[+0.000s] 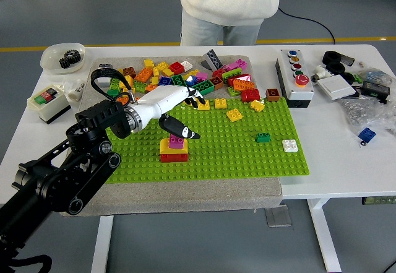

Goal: Pick up the brick,pile it on top of brick,press brick,pick up the brick,pile it on top of brick,press brick

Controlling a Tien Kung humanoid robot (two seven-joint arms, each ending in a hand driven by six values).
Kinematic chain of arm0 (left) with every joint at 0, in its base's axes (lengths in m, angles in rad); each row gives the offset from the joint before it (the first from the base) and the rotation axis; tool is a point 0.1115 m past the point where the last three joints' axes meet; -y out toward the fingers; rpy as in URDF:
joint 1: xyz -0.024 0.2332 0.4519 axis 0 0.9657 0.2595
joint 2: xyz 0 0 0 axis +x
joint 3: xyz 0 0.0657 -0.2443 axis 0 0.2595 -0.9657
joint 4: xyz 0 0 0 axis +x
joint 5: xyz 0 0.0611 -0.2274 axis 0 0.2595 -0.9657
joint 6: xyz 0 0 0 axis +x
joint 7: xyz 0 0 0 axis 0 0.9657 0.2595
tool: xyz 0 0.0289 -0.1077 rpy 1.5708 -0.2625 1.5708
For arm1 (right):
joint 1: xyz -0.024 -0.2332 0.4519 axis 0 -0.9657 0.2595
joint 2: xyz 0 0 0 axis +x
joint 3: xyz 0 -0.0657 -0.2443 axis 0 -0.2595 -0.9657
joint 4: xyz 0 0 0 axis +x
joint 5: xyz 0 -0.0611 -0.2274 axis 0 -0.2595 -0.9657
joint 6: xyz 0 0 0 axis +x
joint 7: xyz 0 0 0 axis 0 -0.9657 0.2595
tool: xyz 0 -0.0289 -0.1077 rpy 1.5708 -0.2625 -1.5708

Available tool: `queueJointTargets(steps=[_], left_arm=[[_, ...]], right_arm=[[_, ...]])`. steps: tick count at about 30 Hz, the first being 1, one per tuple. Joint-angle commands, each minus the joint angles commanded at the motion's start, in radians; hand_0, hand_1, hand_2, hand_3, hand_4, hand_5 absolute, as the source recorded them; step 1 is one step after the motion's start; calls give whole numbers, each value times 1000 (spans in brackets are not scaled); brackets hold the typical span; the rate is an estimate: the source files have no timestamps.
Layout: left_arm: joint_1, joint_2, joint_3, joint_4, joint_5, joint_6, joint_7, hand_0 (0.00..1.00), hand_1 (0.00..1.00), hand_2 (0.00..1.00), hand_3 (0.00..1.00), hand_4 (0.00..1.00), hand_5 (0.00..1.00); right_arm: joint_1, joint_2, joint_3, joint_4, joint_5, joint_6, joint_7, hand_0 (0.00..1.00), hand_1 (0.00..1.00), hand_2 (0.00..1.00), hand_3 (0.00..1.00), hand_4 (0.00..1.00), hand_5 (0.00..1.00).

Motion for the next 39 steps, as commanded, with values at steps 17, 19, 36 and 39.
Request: queueJointTargets(steps=[17,19,36,39], left_arm=[[3,5,-4,19,23,-4,-6,905,714,695,753,998,240],[3,5,-6,21,24,-4,-5,905,714,695,753,998,240],[-1,8,-12,17,14,-12,-3,904,714,695,749,998,226],[-2,8,-12,18,14,-12,-3,904,715,694,748,998,224]], right_arm=[[0,0,0,0,0,0,1,741,648,713,596,815,380],[0,1,-2,0,1,0,1,741,648,713,596,815,380],[-2,1,-5,0,-2,1,2,742,648,712,597,815,380],[-3,1,-4,0,-3,1,1,741,648,712,596,815,381]])
